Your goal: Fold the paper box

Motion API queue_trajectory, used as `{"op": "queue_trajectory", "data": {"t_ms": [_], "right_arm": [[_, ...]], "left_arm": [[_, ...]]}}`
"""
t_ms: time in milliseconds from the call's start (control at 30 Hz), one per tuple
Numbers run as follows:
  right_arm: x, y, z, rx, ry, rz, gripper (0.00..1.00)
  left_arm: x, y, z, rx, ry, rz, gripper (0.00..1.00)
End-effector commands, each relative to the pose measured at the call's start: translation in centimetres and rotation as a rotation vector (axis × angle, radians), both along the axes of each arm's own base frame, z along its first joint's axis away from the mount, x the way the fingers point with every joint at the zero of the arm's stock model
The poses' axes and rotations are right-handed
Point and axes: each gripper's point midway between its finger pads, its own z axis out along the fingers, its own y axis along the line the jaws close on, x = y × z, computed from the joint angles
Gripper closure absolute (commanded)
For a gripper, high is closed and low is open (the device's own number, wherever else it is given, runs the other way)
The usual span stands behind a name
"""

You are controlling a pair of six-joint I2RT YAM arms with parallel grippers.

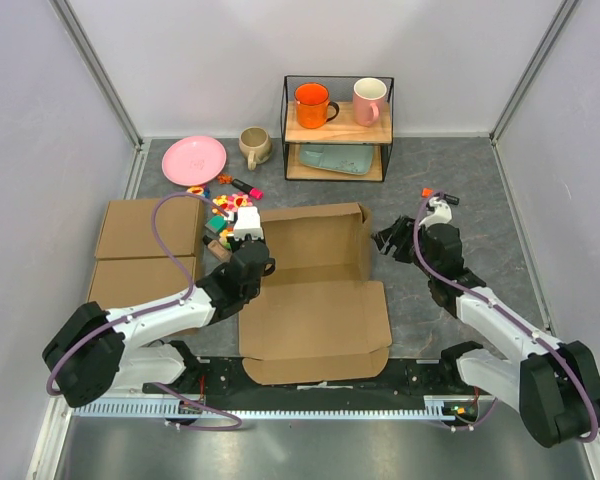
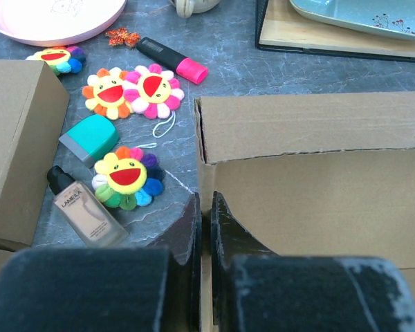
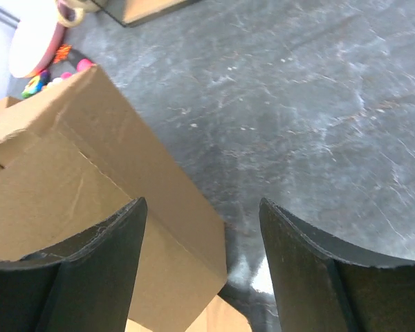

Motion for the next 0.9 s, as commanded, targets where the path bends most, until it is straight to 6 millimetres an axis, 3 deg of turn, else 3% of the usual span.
{"op": "queue_trajectory", "data": {"t_ms": [0, 333, 467, 633, 867], "right_arm": [[0.4, 2.8, 3.6, 0.056, -0.146, 0.146, 0.26], [0.3, 7.1, 3.5, -0.053, -0.171, 0.255, 0.21], [1.3, 7.7, 3.6, -0.111, -0.177, 0.231, 0.2], [4.1, 6.6, 3.3, -0.232, -0.176, 0.119, 0.21], [6.1, 6.7, 2.8, -0.315, -0.168, 0.079, 0.44]], "left_arm": [[-1.8, 0.2, -3.7, 0.06, 0.108, -0.039, 0.98], [-1.8, -0.4, -3.6, 0.07, 0.109, -0.066, 0.98], [-1.8, -0.6, -3.4, 0.072, 0.103, -0.075, 0.98], [-1.9, -0.9, -3.5, 0.077, 0.103, -0.091, 0.98], [-1.8, -1.2, -3.2, 0.074, 0.094, -0.099, 0.98]]}}
